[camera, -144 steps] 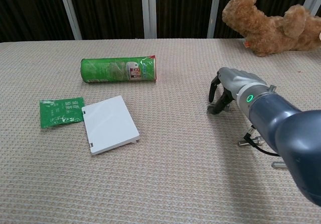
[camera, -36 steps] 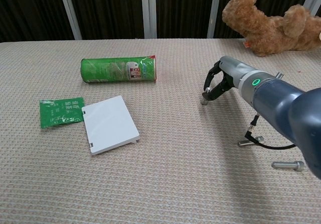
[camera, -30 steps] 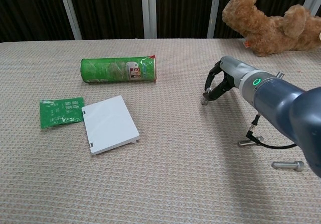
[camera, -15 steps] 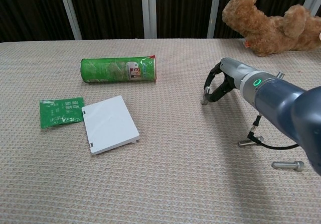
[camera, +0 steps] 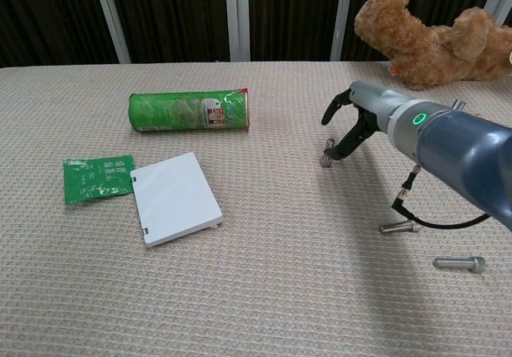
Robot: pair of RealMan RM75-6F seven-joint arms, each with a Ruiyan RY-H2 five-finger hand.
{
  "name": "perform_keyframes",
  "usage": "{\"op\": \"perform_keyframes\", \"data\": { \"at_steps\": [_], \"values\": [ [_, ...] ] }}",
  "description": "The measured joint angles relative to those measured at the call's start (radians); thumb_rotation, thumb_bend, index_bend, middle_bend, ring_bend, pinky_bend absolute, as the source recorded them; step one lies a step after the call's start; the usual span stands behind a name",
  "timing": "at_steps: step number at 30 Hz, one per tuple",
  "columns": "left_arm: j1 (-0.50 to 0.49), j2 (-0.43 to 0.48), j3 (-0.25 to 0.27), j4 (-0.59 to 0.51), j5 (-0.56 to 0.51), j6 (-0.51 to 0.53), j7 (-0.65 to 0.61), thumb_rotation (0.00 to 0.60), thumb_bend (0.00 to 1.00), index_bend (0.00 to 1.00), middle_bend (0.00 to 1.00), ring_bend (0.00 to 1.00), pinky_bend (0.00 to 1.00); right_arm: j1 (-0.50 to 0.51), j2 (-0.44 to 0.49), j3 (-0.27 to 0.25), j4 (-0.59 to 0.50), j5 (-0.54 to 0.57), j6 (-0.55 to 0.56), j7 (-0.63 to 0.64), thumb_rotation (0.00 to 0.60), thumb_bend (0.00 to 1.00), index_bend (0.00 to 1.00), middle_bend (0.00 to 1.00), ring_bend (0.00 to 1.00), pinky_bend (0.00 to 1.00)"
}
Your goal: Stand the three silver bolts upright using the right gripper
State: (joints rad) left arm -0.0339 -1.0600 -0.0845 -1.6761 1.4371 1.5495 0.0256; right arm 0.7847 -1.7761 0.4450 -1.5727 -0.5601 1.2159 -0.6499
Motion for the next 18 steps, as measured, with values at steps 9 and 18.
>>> {"op": "perform_keyframes", "data": {
  "at_steps": [9,18],
  "values": [
    [0.0,-0.004,0.003,-0.002,0.006,0.002,0.014,0.6,0.24,0.06,0.03,0.0,0.14,-0.065,0.196,-0.003,-0.263,-0.041,0.109,-0.056,0.6,0.18,0.21,0.0,0.0,0.0],
    [0.001,-0.01,0.004,-0.005,0.006,0.004,0.031,0.6,0.24,0.06,0.03,0.0,0.14,-0.224,0.443,-0.164,-0.499,-0.219,0.167,-0.054,0.6,0.18,0.27,0.0,0.0,0.0]
  ]
}}
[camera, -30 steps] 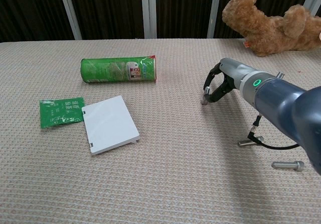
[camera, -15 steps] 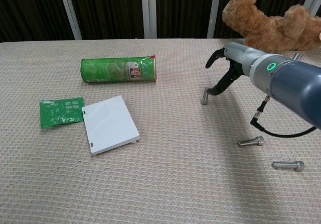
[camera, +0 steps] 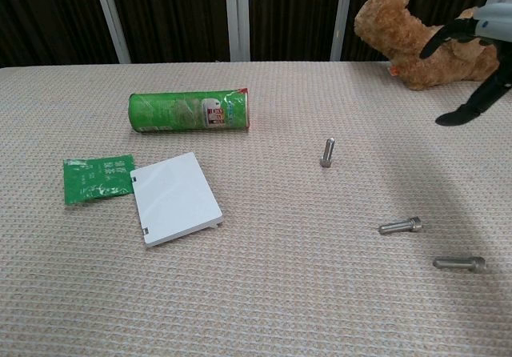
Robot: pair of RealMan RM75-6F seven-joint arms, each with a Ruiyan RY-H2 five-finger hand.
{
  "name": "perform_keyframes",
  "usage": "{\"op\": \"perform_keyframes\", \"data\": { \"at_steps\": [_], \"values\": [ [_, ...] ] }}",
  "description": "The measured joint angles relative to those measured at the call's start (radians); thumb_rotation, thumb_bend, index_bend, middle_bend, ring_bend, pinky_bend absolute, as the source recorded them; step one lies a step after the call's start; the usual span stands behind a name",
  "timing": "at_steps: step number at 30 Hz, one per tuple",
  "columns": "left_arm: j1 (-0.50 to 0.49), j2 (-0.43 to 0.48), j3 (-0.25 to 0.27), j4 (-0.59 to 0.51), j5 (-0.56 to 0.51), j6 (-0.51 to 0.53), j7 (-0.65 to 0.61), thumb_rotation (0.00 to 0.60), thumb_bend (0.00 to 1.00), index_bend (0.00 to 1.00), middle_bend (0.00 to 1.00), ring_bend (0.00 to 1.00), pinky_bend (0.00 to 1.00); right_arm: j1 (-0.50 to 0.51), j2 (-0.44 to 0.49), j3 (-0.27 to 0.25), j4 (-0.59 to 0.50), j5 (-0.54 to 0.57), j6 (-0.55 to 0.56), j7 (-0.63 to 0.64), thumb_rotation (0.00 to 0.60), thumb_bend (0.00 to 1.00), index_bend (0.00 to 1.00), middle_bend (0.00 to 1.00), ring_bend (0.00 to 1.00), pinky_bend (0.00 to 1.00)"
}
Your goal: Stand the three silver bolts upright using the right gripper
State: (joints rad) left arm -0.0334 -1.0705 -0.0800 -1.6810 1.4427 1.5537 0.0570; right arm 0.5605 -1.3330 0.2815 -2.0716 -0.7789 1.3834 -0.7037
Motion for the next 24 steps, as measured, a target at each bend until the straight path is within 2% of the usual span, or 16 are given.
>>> {"op": "perform_keyframes", "data": {
  "at_steps": [6,9,15,21,24],
  "values": [
    [0.005,0.001,0.001,-0.003,0.003,0.01,-0.003,0.6,0.24,0.06,0.03,0.0,0.14,-0.086,0.035,-0.147,-0.006,-0.215,-0.016,0.112,0.6,0.18,0.31,0.0,0.0,0.0],
    [0.008,0.003,-0.001,-0.003,0.001,0.013,-0.011,0.6,0.24,0.06,0.03,0.0,0.14,-0.11,0.021,-0.206,0.027,-0.277,-0.042,0.156,0.6,0.18,0.33,0.0,0.0,0.0],
    [0.003,0.008,-0.004,0.001,-0.006,0.001,-0.025,0.6,0.24,0.06,0.03,0.0,0.14,-0.122,-0.059,-0.244,0.106,-0.314,-0.071,0.169,0.6,0.19,0.39,0.0,0.0,0.0],
    [0.0,0.009,-0.005,0.002,-0.006,-0.005,-0.029,0.6,0.24,0.06,0.03,0.0,0.14,-0.127,-0.143,-0.25,0.191,-0.318,-0.087,0.185,0.6,0.3,0.43,0.0,0.0,0.0],
    [0.001,0.01,-0.005,0.002,-0.006,-0.002,-0.031,0.6,0.24,0.06,0.03,0.0,0.14,-0.125,-0.172,-0.244,0.227,-0.315,-0.098,0.19,0.6,0.31,0.45,0.0,0.0,0.0]
  ]
}}
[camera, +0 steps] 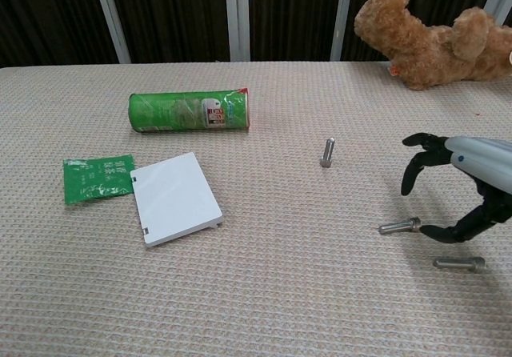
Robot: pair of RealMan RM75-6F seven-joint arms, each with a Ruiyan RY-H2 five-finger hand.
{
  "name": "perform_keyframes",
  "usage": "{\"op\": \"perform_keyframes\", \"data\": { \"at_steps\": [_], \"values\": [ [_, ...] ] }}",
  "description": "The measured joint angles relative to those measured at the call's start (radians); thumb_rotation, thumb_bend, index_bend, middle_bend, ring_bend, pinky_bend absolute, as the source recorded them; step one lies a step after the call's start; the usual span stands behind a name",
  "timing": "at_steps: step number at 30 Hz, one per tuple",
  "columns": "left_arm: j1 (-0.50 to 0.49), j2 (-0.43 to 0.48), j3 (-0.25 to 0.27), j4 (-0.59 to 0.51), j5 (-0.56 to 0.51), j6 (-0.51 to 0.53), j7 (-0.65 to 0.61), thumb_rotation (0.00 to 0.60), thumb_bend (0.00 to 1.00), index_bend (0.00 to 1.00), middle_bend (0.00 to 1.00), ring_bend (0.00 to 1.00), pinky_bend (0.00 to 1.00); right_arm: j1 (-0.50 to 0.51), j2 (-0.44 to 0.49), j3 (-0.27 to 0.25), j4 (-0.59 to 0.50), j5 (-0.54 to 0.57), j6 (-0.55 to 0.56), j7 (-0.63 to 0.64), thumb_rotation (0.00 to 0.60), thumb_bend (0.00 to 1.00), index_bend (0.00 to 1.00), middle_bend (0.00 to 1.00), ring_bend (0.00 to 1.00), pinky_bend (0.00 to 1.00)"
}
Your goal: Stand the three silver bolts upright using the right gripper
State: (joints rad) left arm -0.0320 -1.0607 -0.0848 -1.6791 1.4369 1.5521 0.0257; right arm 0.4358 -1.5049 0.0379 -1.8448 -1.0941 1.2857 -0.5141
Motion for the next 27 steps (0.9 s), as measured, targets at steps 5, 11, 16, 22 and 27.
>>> {"op": "perform_keyframes", "data": {
  "at_steps": [5,11,16,22,27],
  "values": [
    [-0.001,-0.001,-0.001,0.0,-0.004,-0.003,0.002,0.6,0.24,0.06,0.03,0.0,0.14,0.005,-0.026,0.016,0.033,0.017,-0.014,0.002,0.6,0.31,0.48,0.0,0.0,0.0],
    [-0.001,-0.002,0.0,-0.001,0.0,0.0,0.006,0.6,0.24,0.06,0.03,0.0,0.14,0.011,-0.043,0.03,0.06,0.041,-0.033,-0.001,0.6,0.31,0.49,0.0,0.0,0.0],
    [-0.001,-0.003,-0.001,-0.001,-0.002,0.0,0.007,0.6,0.24,0.06,0.03,0.0,0.14,0.013,-0.057,0.031,0.074,0.05,-0.044,-0.006,0.6,0.31,0.51,0.0,0.0,0.0],
    [0.0,-0.002,0.0,-0.001,-0.001,0.001,0.007,0.6,0.24,0.06,0.03,0.0,0.14,0.02,-0.079,0.034,0.098,0.066,-0.062,-0.013,0.6,0.32,0.51,0.0,0.0,0.0],
    [-0.001,-0.002,-0.001,-0.001,-0.003,0.0,0.006,0.6,0.24,0.06,0.03,0.0,0.14,0.027,-0.098,0.041,0.118,0.083,-0.076,-0.023,0.6,0.34,0.51,0.0,0.0,0.0]
  ]
}}
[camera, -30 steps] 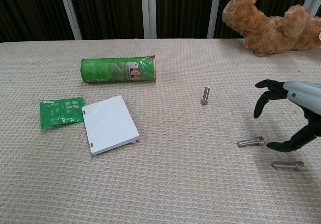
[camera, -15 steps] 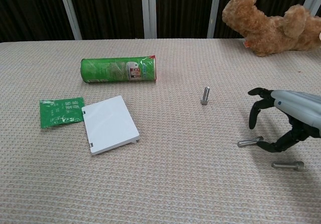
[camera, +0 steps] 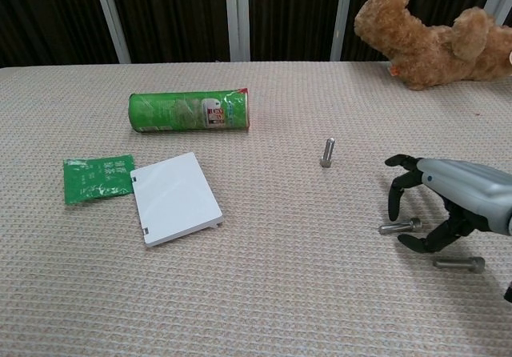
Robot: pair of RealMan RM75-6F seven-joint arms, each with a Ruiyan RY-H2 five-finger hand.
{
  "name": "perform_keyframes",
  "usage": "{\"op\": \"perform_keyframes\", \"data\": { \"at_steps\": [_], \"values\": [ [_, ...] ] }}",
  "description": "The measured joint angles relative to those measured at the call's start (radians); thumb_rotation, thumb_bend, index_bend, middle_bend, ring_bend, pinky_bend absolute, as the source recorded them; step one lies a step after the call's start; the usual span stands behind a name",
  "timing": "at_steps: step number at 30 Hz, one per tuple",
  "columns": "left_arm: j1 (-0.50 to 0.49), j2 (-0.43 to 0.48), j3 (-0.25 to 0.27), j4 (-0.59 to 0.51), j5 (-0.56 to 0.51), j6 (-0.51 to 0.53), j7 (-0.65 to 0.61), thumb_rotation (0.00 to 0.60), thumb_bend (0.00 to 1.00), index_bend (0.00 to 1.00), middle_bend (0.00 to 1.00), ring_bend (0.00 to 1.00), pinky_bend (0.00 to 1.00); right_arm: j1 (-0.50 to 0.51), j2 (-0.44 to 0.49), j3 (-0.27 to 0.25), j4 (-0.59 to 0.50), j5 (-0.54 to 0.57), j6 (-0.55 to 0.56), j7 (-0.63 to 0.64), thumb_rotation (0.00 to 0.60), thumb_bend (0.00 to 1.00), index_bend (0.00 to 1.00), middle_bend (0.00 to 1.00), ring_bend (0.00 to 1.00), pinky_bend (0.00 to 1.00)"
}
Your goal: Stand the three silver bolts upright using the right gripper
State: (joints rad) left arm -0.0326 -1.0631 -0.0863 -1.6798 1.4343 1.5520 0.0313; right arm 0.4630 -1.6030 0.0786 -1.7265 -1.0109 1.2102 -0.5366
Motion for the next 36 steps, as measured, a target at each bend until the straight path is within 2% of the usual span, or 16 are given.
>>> {"op": "perform_keyframes", "data": {
  "at_steps": [36],
  "values": [
    [0.0,0.0,0.0,0.0,0.0,0.001,0.001,0.6,0.24,0.06,0.03,0.0,0.14,0.028,-0.047,0.032,0.038,0.054,-0.025,-0.034,0.6,0.38,0.59,0.0,0.0,0.0]
  ]
}}
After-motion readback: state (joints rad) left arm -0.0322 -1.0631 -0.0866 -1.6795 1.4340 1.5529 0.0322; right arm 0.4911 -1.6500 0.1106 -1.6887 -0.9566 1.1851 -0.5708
